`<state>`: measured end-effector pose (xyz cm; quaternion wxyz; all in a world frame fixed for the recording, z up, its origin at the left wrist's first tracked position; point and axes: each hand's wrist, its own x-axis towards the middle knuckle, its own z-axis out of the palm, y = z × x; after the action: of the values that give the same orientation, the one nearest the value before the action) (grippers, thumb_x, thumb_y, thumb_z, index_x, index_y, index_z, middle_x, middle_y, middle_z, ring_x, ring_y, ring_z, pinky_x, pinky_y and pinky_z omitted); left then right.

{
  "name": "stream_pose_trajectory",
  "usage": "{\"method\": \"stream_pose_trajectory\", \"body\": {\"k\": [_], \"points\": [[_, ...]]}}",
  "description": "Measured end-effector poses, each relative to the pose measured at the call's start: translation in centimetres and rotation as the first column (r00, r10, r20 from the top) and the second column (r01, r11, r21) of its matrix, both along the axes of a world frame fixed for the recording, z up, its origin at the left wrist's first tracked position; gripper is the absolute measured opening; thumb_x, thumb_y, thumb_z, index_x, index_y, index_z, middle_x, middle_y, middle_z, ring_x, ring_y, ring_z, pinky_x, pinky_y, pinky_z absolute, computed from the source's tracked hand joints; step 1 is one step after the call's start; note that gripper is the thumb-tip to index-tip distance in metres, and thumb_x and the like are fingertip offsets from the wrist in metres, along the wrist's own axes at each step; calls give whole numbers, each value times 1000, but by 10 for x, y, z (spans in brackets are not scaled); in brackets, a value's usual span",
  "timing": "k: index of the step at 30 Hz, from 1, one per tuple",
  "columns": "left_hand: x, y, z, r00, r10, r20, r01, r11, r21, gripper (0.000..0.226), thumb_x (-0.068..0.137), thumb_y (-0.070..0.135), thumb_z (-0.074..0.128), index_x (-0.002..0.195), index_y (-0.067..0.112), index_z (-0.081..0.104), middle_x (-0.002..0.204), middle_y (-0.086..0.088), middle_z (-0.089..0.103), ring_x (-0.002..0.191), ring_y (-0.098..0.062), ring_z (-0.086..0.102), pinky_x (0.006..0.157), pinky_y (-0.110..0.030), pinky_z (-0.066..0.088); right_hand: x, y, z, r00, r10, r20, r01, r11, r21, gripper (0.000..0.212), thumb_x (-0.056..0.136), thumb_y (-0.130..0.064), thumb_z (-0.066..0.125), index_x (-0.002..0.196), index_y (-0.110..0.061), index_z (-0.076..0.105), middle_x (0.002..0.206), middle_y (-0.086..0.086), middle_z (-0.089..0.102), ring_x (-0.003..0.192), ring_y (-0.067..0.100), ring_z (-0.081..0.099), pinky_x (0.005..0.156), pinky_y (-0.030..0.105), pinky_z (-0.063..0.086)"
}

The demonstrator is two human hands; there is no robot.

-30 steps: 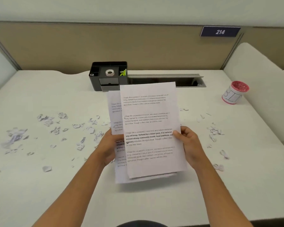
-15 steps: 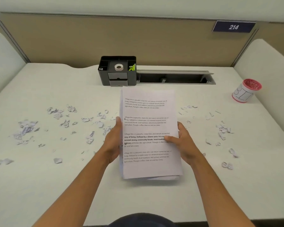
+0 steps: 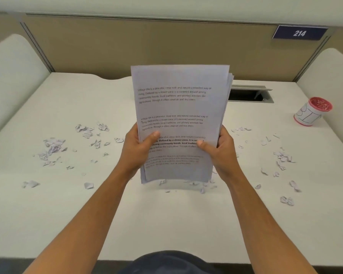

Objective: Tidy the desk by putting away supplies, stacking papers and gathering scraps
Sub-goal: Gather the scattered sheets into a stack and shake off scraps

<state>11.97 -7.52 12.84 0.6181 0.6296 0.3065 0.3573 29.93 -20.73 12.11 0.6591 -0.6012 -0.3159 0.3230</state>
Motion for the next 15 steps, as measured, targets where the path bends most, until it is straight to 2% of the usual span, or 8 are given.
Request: {"method": "stream_pose_trajectory", "body": {"k": [4, 7, 9, 12, 15], "points": [[-14, 2, 3, 996, 61, 59, -65, 996, 61, 26, 94, 10, 62, 119, 14, 61, 113, 0, 71, 104, -23, 68, 85, -43, 58, -16, 9, 3, 998, -17, 66, 14, 999, 38, 41, 85, -7, 69, 122, -19, 56, 118, 4, 67, 107, 26, 65, 86, 47, 58], [-26, 1, -1, 993, 86, 75, -93, 991, 96, 23, 93, 12, 62, 113, 25, 62, 111, 6, 71, 104, -22, 67, 83, -40, 58, -27, 14, 1, 994, -25, 105, 19, 998, 57, 37, 87, -1, 67, 118, -20, 58, 115, 2, 68, 103, 22, 65, 85, 42, 59], [-31, -1, -6, 993, 87, 85, -95, 991, 94, 22, 93, 14, 62, 111, 26, 62, 110, 7, 72, 104, -22, 67, 82, -38, 58, -32, 17, -1, 992, -28, 124, 20, 997, 69, 37, 87, 2, 66, 116, -20, 60, 112, 2, 69, 102, 21, 66, 83, 38, 59], [-39, -3, -18, 990, 124, 67, -128, 989, 67, 22, 88, 18, 66, 109, 23, 64, 106, 8, 73, 101, -18, 68, 82, -36, 58, -38, 20, -11, 985, -26, 168, 17, 998, 59, 36, 87, 2, 66, 115, -19, 60, 109, 4, 68, 101, 22, 66, 84, 41, 59], [-44, -5, -33, 987, 159, 0, -159, 986, 44, 28, 83, 17, 73, 110, 23, 66, 105, 9, 72, 100, -15, 68, 81, -32, 59, -46, 21, -23, 989, -25, 149, 23, 1000, 18, 40, 85, -5, 70, 116, -28, 60, 106, -5, 68, 101, 17, 65, 80, 32, 60]]}}
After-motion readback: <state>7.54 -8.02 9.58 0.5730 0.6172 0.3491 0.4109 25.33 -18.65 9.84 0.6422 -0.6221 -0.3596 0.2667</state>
